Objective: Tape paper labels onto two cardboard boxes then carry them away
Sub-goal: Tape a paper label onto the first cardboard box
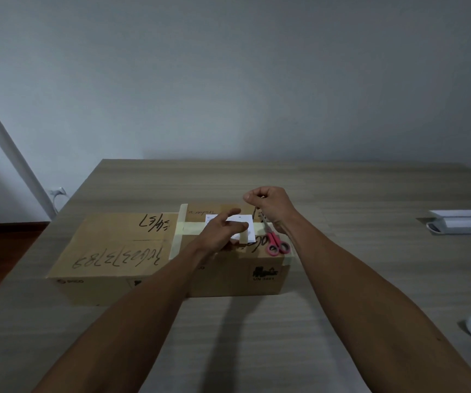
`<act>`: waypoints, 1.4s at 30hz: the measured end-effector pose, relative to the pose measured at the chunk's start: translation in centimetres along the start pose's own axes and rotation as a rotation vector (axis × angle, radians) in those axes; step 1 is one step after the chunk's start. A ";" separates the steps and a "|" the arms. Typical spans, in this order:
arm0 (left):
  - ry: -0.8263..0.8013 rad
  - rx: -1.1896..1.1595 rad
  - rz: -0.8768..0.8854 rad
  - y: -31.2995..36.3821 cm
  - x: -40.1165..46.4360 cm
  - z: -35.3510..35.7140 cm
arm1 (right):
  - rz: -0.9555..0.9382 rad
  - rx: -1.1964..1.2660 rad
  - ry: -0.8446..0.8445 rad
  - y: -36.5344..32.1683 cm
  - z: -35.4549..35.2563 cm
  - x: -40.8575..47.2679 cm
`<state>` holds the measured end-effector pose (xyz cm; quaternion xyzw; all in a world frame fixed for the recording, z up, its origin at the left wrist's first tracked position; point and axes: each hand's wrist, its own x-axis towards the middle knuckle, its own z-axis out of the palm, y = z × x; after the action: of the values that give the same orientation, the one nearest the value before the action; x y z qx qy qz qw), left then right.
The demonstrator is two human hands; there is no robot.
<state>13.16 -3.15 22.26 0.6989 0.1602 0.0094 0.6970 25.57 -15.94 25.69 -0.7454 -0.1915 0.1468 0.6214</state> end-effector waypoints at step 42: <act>-0.079 -0.050 -0.014 -1.5 1.1 -3.3 | 0.395 -1.048 0.101 5.2 -1.6 -4.1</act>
<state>13.09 0.30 20.65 0.6800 0.1372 -0.0194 0.7200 23.20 -20.07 20.75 -0.9822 -0.0657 0.1098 0.1372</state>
